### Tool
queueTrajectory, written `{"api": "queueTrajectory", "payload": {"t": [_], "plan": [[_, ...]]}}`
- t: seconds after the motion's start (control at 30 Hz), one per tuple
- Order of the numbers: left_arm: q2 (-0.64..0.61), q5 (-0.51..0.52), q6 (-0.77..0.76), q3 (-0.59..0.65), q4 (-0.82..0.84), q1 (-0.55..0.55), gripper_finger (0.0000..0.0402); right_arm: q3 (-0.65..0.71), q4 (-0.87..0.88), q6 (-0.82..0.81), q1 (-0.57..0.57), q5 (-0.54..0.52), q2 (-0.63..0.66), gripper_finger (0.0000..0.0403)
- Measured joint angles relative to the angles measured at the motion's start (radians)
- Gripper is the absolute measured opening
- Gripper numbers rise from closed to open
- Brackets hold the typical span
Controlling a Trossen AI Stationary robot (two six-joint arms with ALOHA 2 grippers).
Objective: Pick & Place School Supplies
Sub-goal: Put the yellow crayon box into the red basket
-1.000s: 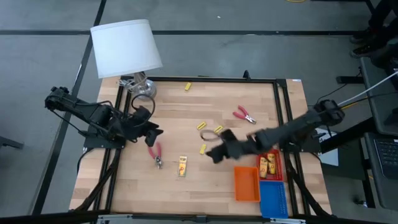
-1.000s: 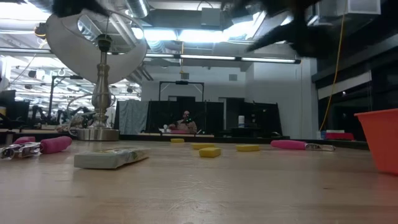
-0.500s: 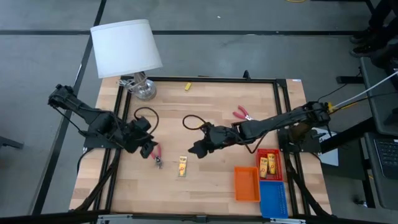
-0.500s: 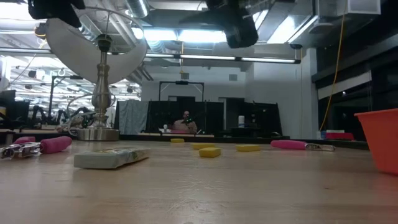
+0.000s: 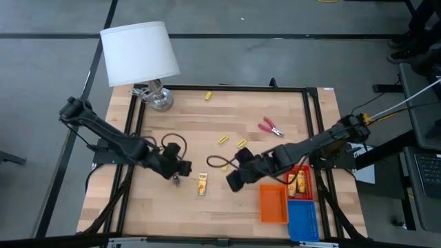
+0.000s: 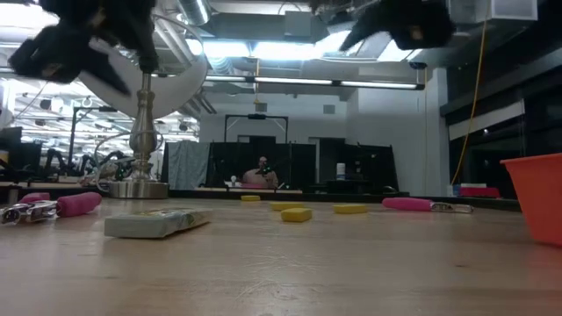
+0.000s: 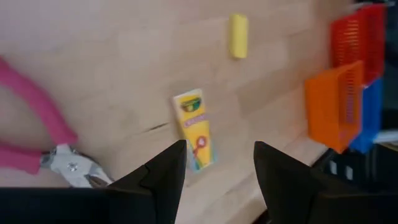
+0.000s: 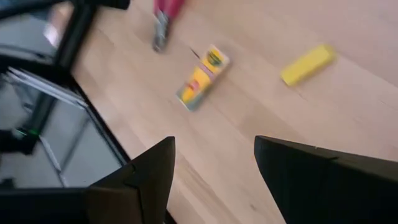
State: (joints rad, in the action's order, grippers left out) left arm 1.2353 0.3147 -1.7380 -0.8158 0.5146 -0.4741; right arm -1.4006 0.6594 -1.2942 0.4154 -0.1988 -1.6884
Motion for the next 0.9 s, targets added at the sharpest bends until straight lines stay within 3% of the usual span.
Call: {"api": "queueTrajectory", "payload": {"t": [0.2,0.4,0.63,0.9], "plan": [[0.176,0.005,-0.161,-0.058,-0.031,-0.033,0.0184,0.000,0.094,0.021,0.075,-0.019,0.032,0.0224],[0.335,-0.001,-0.226,-0.143,-0.033,-0.023,0.0178,0.000,0.110,0.070,0.121,-0.083,0.069,0.0224],[0.451,-0.010,-0.268,-0.210,-0.020,-0.011,0.0114,0.000,0.104,0.100,0.164,-0.132,0.115,0.0224],[0.471,0.044,-0.291,-0.215,-0.005,0.003,0.0057,0.001,0.104,0.086,0.225,-0.205,0.133,0.0224]]}}
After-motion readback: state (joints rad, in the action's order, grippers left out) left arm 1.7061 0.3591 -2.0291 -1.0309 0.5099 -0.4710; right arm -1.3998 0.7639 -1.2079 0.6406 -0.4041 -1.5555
